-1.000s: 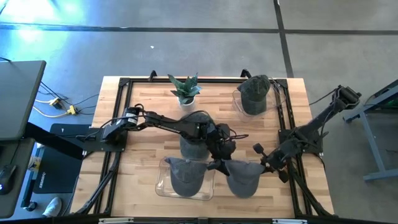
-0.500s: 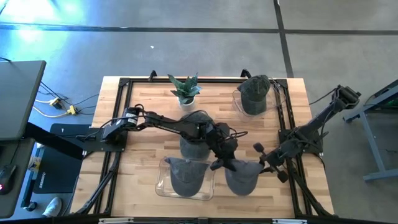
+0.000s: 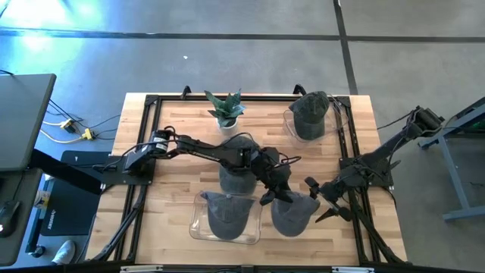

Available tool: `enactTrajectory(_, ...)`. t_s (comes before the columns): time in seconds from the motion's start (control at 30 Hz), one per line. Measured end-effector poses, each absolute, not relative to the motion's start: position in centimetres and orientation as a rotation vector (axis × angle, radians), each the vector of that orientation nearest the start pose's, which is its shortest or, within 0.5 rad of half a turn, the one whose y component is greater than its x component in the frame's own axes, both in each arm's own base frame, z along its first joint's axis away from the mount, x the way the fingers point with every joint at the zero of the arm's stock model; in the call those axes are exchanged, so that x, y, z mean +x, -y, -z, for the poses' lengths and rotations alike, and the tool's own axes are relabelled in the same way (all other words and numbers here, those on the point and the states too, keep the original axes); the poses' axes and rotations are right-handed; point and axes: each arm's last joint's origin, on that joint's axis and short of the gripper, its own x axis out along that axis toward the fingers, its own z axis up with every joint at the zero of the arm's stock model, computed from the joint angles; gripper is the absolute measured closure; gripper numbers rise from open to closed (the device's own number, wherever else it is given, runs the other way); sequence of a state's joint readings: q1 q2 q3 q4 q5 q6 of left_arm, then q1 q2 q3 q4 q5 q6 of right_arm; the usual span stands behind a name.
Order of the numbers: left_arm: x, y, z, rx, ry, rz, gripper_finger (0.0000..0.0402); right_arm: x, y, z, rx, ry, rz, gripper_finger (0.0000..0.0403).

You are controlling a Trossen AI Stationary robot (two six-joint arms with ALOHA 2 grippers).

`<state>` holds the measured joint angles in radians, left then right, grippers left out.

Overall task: Pick & Place hat
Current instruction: Put the gray cap into the bottom transparent bin

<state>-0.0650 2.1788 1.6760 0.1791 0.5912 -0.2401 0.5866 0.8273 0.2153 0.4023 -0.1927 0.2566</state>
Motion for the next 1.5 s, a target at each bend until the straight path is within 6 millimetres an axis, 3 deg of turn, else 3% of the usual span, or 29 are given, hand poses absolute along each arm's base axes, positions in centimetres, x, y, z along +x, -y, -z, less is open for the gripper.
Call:
enactTrajectory(0.17, 49.8, 4.7, -22.6, -0.326, -0.398, 0.681, 0.0347, 14.3, -10.0, -18.8, 0.206, -0.265, -0.764, 0.0158)
enactTrajectory(0.3, 49.7, 4.9, -22.7, -0.344, -0.407, 0.761, 0.0357, 14.2, -9.9, -19.2, 0.209, -0.231, -0.768, 0.0189)
enactTrajectory(0.43, 49.7, 5.1, -23.2, -0.342, -0.365, 0.844, 0.0359, 14.2, -9.8, -19.3, 0.201, -0.227, -0.766, 0.0253)
enactTrajectory(0.6, 49.7, 5.1, -23.9, -0.322, -0.296, 0.89, 0.0359, 14.5, -9.5, -19.2, 0.192, -0.222, -0.734, 0.037)
enactTrajectory(0.67, 49.8, 5.1, -24.1, -0.315, -0.281, 0.888, 0.0352, 14.6, -9.4, -19.2, 0.186, -0.219, -0.726, 0.0392)
enactTrajectory(0.8, 49.9, 5.1, -24.2, -0.307, -0.261, 0.839, 0.0308, 14.7, -9.3, -19.2, 0.183, -0.215, -0.68, 0.0378)
enactTrajectory(0.93, 49.9, 5.0, -23.9, -0.341, -0.295, 0.802, 0.0237, 14.7, -9.2, -19.2, 0.131, -0.193, -0.65, 0.0397)
enactTrajectory(1.13, 49.6, 6.5, -23.2, -0.342, -0.373, 0.802, 0.0165, 14.8, -9.1, -19.1, 0.117, -0.19, -0.6, 0.0395)
enactTrajectory(1.3, 49.2, 8.2, -22.6, -0.308, -0.425, 0.831, 0.0174, 14.6, -8.9, -19.4, 0.135, -0.185, -0.591, 0.0395)
enactTrajectory(1.5, 48.9, 8.7, -22.4, -0.322, -0.456, 0.894, 0.023, 13.7, -8.5, -19.9, 0.159, -0.191, -0.6, 0.0399)
